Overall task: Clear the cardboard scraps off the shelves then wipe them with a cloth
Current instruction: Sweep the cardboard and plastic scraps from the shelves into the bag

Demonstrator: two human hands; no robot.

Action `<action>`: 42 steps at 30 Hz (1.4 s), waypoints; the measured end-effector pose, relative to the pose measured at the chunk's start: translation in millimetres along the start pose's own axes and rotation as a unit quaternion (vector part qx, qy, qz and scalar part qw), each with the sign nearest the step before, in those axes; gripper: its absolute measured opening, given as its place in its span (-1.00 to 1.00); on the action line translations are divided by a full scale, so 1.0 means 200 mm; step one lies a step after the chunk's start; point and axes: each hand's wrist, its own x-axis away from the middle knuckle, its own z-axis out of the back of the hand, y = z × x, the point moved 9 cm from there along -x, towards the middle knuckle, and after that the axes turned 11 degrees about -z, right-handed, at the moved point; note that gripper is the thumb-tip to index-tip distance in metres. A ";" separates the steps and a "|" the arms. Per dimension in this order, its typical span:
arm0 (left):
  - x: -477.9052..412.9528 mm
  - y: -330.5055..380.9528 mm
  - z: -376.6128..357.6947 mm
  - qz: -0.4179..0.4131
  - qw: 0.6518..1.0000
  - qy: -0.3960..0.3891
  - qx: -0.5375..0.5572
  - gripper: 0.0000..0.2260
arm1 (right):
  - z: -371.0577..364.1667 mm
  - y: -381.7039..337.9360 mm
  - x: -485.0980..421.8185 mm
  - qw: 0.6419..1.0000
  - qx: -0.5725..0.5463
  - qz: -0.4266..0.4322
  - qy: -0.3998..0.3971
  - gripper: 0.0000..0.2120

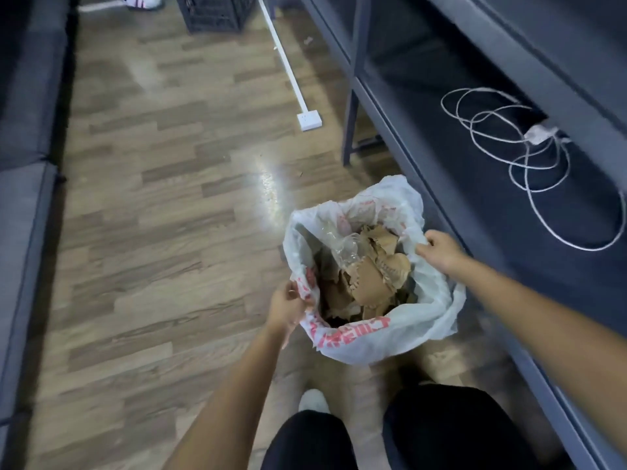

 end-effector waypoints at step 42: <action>-0.08 -1.01 0.14 0.142 0.986 0.091 -0.004 -0.59 | -0.97 0.37 -0.17 0.994 0.110 -0.027 -0.002 -0.60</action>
